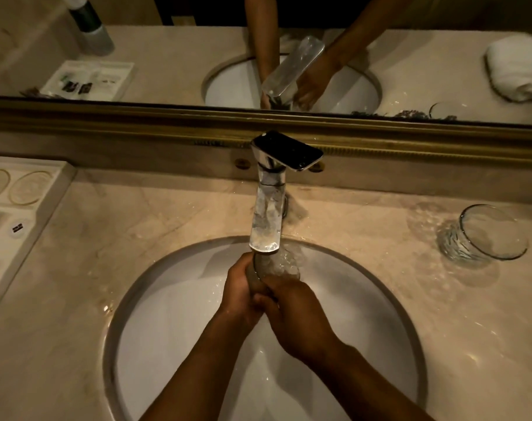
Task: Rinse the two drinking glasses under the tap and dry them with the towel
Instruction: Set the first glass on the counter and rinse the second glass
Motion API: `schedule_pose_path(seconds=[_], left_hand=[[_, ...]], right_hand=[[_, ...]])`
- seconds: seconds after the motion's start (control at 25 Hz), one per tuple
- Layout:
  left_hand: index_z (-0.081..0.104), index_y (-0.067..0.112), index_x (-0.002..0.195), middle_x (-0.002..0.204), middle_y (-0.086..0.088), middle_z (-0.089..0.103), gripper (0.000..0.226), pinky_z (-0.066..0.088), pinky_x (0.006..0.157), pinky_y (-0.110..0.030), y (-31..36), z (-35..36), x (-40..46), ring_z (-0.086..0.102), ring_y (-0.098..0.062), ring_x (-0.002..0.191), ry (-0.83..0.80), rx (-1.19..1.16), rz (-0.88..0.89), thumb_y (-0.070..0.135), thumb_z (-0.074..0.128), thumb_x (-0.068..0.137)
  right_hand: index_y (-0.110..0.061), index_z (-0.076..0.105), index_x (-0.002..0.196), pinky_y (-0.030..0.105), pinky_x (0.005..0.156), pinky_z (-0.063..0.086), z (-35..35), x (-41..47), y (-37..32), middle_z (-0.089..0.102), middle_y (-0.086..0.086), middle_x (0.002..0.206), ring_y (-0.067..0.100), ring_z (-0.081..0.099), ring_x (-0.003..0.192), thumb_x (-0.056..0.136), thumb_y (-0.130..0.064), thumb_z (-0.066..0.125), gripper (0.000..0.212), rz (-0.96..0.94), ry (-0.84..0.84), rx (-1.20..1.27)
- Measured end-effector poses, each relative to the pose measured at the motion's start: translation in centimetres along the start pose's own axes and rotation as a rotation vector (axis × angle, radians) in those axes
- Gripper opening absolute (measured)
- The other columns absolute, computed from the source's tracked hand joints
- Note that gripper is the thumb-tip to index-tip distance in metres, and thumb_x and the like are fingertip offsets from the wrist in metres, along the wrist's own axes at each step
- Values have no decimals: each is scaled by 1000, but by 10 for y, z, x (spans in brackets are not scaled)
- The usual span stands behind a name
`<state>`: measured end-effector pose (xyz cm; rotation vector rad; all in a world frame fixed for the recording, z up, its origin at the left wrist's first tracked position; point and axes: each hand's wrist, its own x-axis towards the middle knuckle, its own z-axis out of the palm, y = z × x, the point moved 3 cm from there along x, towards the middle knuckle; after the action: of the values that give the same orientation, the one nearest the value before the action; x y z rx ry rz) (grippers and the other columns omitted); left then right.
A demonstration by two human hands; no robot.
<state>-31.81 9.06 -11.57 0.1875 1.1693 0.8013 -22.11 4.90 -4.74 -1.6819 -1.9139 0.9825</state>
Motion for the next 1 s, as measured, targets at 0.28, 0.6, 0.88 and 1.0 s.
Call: schedule_pose_path(seconds=[0.28,0.6,0.88,1.0], left_hand=[[83,13,79,88,-13,78,45,56,75,-37,14,6,-6,75,-28,76,28,195,-23,41,51,94],[64,9,66,50,-3,48,53,21,37,-14,12,-9,-16,32,-11,30,-127,185,-235,56,49,86],[75,10,81,74,-9,70,32,49,77,-34,-12,-10,-16,70,-22,71,-18,-180,108,30,55,94],[82,12,81,82,-11,75,36,53,87,-38,-17,-5,-21,75,-23,79,5,-222,142,26,53,97]], right_hand=[[-31,59,128,29,95,49,-11,10,9,65,-5,125,14,61,111,95,-41,58,34,-158,-259,-152],[-23,60,118,34,76,57,-27,17,3,70,1,108,18,68,89,98,-51,48,37,-410,-229,-345],[-25,55,131,32,90,53,4,13,-14,69,2,118,21,67,104,104,-38,39,34,45,19,-153],[-22,64,120,27,88,53,4,17,-13,72,0,111,17,69,99,106,-38,33,38,174,54,-151]])
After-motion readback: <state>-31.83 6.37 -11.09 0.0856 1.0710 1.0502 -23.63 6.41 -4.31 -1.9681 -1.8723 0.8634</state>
